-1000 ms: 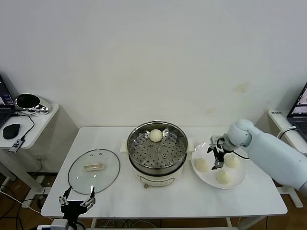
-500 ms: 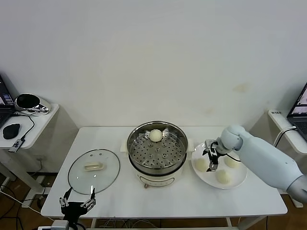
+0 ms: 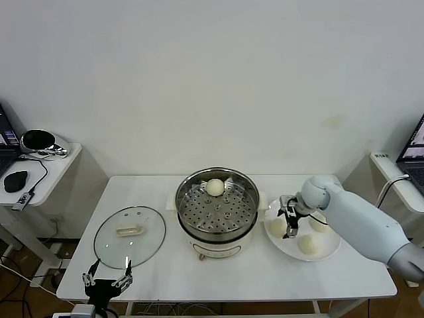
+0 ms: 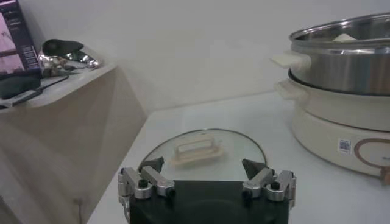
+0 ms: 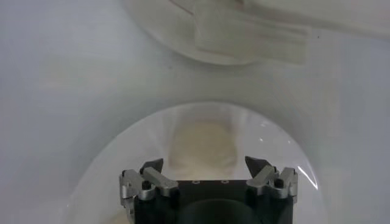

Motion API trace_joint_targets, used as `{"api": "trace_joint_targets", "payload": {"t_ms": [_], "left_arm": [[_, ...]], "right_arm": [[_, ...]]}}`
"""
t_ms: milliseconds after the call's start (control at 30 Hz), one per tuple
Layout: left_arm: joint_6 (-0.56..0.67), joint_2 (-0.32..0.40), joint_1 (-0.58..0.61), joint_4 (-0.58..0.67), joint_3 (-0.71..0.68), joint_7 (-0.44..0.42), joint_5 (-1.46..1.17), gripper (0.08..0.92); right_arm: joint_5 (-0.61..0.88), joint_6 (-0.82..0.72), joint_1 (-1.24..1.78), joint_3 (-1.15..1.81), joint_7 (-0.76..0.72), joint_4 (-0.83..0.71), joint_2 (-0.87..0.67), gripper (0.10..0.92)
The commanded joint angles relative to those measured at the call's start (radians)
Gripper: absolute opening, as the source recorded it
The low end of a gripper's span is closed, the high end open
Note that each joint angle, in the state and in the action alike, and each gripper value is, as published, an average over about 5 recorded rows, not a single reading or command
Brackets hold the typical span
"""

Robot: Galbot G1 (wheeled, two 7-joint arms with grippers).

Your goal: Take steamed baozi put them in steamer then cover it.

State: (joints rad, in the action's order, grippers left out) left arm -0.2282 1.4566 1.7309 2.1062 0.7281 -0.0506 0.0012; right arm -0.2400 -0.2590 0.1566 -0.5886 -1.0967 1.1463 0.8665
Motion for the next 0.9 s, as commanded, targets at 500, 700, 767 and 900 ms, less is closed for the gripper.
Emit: {"api": "trace_joint_targets", "payload": {"t_ms": [500,700,767,900], "left_arm": [[0.0,-0.001,-0.007,-0.006,0.0,0.002,-0.002,0.823],[-0.001,-0.001,-0.027,-0.007,-0.002,0.003,-0.003,0.823],[0.0,-0.002,-0.033,-0.01,-0.004,0.005,-0.005,0.823],[0.0,0.001,-0.038,-0.008,-0.007,0.009,-0.006,0.823]], "right_arm": [[0.038,-0.013,-0.026,0.015,-0.019,0.048,-0.045,0.561],[0.139,-0.043,-0.172,-0.073,-0.052,0.171,-0.176,0.56],[0.178,-0.054,-0.268,-0.136,-0.07,0.215,-0.221,0.562],[0.261,-0.084,-0.453,-0.256,-0.12,0.275,-0.27,0.568]]}}
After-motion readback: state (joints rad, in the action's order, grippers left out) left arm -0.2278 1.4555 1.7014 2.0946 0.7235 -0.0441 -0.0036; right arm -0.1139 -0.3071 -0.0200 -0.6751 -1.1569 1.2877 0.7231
